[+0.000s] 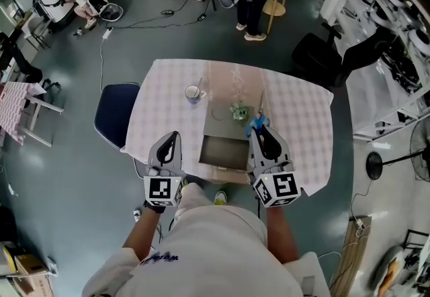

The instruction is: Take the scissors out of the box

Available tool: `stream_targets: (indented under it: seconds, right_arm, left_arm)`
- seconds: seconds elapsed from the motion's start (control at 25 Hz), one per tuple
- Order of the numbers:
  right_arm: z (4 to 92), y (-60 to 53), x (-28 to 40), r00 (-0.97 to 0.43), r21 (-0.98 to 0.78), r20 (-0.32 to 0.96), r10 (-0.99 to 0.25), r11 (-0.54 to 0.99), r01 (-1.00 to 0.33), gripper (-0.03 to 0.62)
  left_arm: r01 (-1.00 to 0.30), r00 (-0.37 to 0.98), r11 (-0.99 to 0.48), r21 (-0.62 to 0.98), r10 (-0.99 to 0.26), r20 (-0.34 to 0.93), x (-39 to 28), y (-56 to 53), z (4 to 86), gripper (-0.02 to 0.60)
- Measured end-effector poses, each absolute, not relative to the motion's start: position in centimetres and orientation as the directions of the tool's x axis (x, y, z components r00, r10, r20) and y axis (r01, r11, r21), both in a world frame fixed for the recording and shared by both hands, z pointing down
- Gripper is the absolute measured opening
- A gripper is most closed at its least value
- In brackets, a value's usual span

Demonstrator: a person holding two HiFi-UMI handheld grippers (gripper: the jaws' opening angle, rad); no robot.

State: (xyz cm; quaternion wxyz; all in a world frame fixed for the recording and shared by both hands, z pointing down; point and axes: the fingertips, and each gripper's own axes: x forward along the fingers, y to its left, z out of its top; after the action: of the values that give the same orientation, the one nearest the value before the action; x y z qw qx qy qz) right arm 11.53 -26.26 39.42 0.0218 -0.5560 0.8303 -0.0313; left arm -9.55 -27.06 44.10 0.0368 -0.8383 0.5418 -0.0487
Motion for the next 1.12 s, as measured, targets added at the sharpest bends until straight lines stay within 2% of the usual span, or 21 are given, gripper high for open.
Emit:
stream_targets:
  seconds: [0.32, 1.12]
  right_arm:
    - [38.5, -26.0, 12.1, -0.378, -0.046, -0.037, -0.925, 0.380, -0.924, 0.083]
    - [39.0, -25.4, 11.8, -0.397, -0.052, -0.033, -0.917, 0.398, -0.916, 0.083]
  left_arm:
    - [-0.896, 0.426, -0.418, -0.147, -0.904, -0.025, -8.7, -26.9, 40.8, 0.001]
    - [-0.868, 0.477, -0.466, -0.172, -0.878, -0.026, -7.3, -26.3, 40.2, 0.002]
